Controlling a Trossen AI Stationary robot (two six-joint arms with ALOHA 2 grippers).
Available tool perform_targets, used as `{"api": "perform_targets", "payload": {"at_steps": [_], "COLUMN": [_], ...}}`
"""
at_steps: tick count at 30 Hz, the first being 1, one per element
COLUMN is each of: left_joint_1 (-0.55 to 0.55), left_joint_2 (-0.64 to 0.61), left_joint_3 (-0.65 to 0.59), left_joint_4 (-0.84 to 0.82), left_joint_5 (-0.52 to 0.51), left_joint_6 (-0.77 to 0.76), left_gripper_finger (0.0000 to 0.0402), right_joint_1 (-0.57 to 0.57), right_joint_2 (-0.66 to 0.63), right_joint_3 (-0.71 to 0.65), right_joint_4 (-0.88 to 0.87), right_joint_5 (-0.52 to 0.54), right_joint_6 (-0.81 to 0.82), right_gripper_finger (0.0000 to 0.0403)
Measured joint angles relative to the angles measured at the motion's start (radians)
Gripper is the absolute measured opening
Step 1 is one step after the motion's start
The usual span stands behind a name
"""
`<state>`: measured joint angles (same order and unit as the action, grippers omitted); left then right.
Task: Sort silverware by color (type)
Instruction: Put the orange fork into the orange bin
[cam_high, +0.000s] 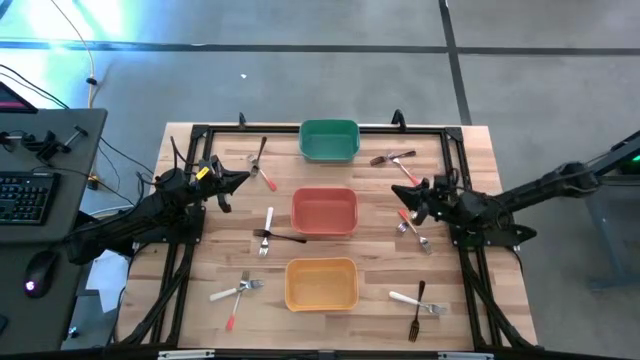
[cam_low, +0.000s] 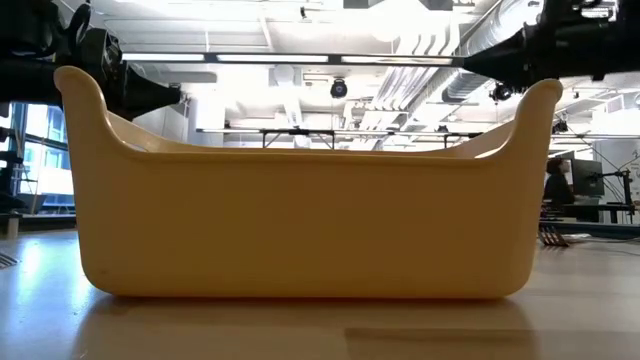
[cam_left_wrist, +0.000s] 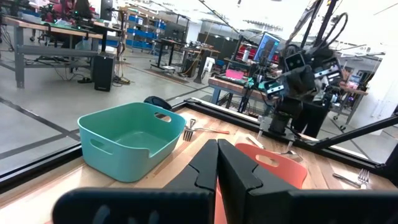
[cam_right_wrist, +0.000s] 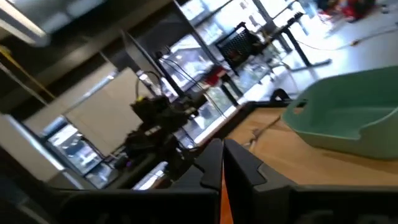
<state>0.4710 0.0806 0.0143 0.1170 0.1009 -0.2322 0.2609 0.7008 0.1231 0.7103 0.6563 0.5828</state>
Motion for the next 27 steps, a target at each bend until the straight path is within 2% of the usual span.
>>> {"api": "perform_targets", "payload": {"at_steps": [3,6,13,15,20,24,27], "left_joint_1": [0.000,0.000,0.000,0.000,0.000,0.000,0.000], "left_joint_2": [0.000,0.000,0.000,0.000,0.000,0.000,0.000], "left_joint_3": [0.000,0.000,0.000,0.000,0.000,0.000,0.000], "left_joint_4": [0.000,0.000,0.000,0.000,0.000,0.000,0.000], "left_joint_5": [0.000,0.000,0.000,0.000,0.000,0.000,0.000], "left_joint_6": [0.000,0.000,0.000,0.000,0.000,0.000,0.000], "left_gripper_finger": [0.0000,0.0000,0.0000,0.0000,0.0000,0.0000,0.0000], "right_joint_1": [0.048,0.082,0.126,0.129,0.132,0.147,0.156], "right_joint_2": [0.089,0.170,0.355,0.408,0.536,0.629,0.687], "right_joint_3": [0.091,0.216,0.596,0.699,0.896,0.962,0.959], "right_joint_4": [-0.096,-0.267,-0.984,-1.183,-1.567,-1.683,-1.693], "right_joint_5": [0.047,0.069,0.050,-0.012,-0.269,-0.419,-0.432], "right_joint_6": [0.014,0.071,0.366,0.469,0.673,0.761,0.754], "right_gripper_finger": [0.0000,0.0000,0.0000,0.0000,0.0000,0.0000,0.0000]}}
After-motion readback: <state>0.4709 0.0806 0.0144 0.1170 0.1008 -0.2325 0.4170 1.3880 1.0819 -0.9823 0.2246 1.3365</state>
